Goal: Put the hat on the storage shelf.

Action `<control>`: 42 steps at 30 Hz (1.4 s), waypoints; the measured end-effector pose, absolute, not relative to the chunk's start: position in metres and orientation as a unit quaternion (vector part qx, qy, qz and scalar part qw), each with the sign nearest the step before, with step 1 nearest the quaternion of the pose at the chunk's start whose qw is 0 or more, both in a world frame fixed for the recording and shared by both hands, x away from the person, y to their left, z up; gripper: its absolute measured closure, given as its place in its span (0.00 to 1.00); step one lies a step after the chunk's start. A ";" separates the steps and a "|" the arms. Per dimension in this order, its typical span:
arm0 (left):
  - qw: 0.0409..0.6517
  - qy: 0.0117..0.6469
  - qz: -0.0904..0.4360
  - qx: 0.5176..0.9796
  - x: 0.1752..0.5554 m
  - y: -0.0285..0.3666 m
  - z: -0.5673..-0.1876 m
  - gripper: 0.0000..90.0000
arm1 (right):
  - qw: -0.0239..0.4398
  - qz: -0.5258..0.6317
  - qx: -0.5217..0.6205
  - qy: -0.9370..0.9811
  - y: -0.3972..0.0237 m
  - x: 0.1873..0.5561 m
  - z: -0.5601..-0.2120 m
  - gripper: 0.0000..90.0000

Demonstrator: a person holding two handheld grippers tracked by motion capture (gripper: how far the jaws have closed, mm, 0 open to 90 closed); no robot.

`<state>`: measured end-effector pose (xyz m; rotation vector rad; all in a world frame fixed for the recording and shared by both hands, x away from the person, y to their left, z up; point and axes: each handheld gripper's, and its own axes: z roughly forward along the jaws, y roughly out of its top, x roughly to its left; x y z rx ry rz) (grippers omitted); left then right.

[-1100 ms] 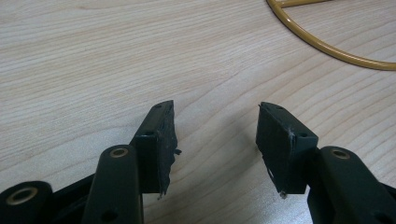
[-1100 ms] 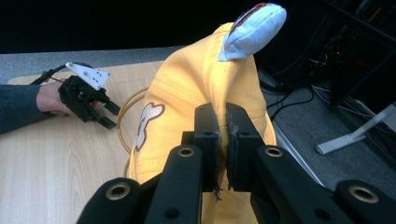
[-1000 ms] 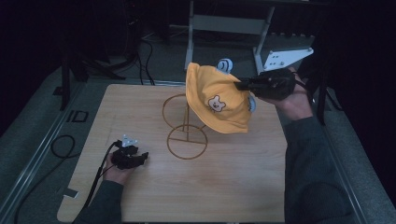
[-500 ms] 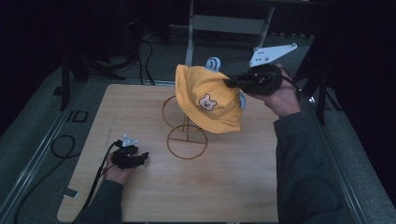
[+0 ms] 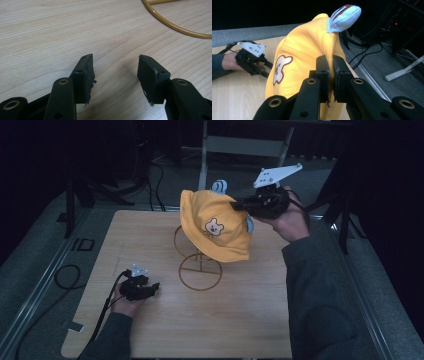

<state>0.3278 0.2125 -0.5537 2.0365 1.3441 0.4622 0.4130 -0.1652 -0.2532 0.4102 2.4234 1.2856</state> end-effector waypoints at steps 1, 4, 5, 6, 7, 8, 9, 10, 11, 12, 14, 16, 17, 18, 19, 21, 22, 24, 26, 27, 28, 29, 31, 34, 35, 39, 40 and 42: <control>0.323 0.512 0.176 0.776 0.328 0.212 -0.554 0.53 | 0.184 0.455 0.146 0.859 -0.163 0.414 -0.254 0.94; 0.323 0.512 0.176 0.776 0.328 0.212 -0.554 0.53 | 0.184 0.452 0.144 0.861 -0.154 0.416 -0.255 0.94; 0.322 0.512 0.175 0.777 0.328 0.213 -0.554 0.53 | 0.184 0.449 0.144 0.862 -0.151 0.416 -0.255 0.94; 0.322 0.512 0.176 0.777 0.328 0.212 -0.554 0.53 | 0.184 0.446 0.143 0.864 -0.148 0.417 -0.256 0.94; 0.323 0.512 0.176 0.776 0.328 0.212 -0.554 0.53 | 0.183 0.443 0.143 0.866 -0.144 0.417 -0.256 0.94; 0.324 0.512 0.176 0.776 0.328 0.212 -0.554 0.53 | 0.183 0.439 0.141 0.868 -0.141 0.418 -0.256 0.94; 0.323 0.512 0.176 0.776 0.328 0.212 -0.554 0.53 | 0.183 0.435 0.142 0.870 -0.137 0.419 -0.257 0.94; 0.323 0.512 0.176 0.776 0.328 0.212 -0.554 0.53 | 0.183 0.432 0.142 0.871 -0.133 0.419 -0.258 0.94; 0.323 0.512 0.176 0.776 0.328 0.212 -0.554 0.53 | 0.183 0.430 0.143 0.873 -0.130 0.420 -0.259 0.94; 0.323 0.512 0.175 0.777 0.328 0.212 -0.554 0.53 | 0.184 0.427 0.143 0.874 -0.126 0.421 -0.260 0.94; 0.323 0.511 0.176 0.777 0.328 0.212 -0.554 0.53 | 0.181 0.422 0.145 0.876 -0.120 0.423 -0.263 0.94; 0.323 0.511 0.177 0.777 0.329 0.212 -0.554 0.53 | 0.182 0.417 0.149 0.878 -0.114 0.426 -0.265 0.94; 0.323 0.510 0.177 0.777 0.329 0.212 -0.554 0.53 | 0.182 0.415 0.148 0.879 -0.112 0.427 -0.266 0.94; 0.322 0.510 0.177 0.778 0.329 0.212 -0.554 0.53 | 0.180 0.414 0.149 0.880 -0.110 0.428 -0.267 0.94; 0.322 0.510 0.176 0.778 0.329 0.212 -0.554 0.53 | 0.180 0.413 0.149 0.880 -0.108 0.428 -0.268 0.94; 0.322 0.510 0.176 0.778 0.329 0.212 -0.554 0.53 | 0.179 0.408 0.148 0.883 -0.104 0.429 -0.269 0.94; 0.321 0.510 0.176 0.778 0.329 0.212 -0.553 0.53 | 0.178 0.407 0.149 0.884 -0.101 0.429 -0.270 0.93; 0.321 0.510 0.176 0.778 0.329 0.212 -0.553 0.53 | 0.176 0.405 0.148 0.885 -0.098 0.430 -0.272 0.93; 0.321 0.510 0.176 0.778 0.329 0.212 -0.554 0.53 | 0.176 0.399 0.148 0.888 -0.093 0.430 -0.273 0.93; 0.321 0.510 0.176 0.778 0.329 0.212 -0.553 0.53 | 0.175 0.397 0.145 0.889 -0.091 0.431 -0.274 0.93; 0.321 0.510 0.176 0.778 0.329 0.212 -0.554 0.53 | 0.173 0.391 0.142 0.893 -0.089 0.430 -0.274 0.93; 0.321 0.509 0.176 0.779 0.329 0.212 -0.553 0.53 | 0.174 0.386 0.140 0.895 -0.086 0.430 -0.275 0.93; 0.322 0.510 0.176 0.778 0.329 0.211 -0.553 0.53 | 0.173 0.377 0.138 0.899 -0.081 0.430 -0.275 0.93; 0.321 0.509 0.176 0.779 0.329 0.212 -0.553 0.53 | 0.174 0.367 0.136 0.904 -0.075 0.430 -0.277 0.93; 0.321 0.509 0.176 0.779 0.329 0.211 -0.554 0.53 | 0.174 0.364 0.137 0.904 -0.074 0.430 -0.277 0.93; 0.320 0.509 0.177 0.779 0.329 0.211 -0.553 0.53 | 0.169 0.357 0.138 0.908 -0.069 0.431 -0.281 0.93; 0.320 0.509 0.177 0.779 0.329 0.211 -0.553 0.53 | 0.169 0.357 0.137 0.908 -0.068 0.431 -0.282 0.93; 0.321 0.509 0.176 0.779 0.329 0.211 -0.553 0.53 | 0.167 0.356 0.137 0.909 -0.066 0.431 -0.284 0.93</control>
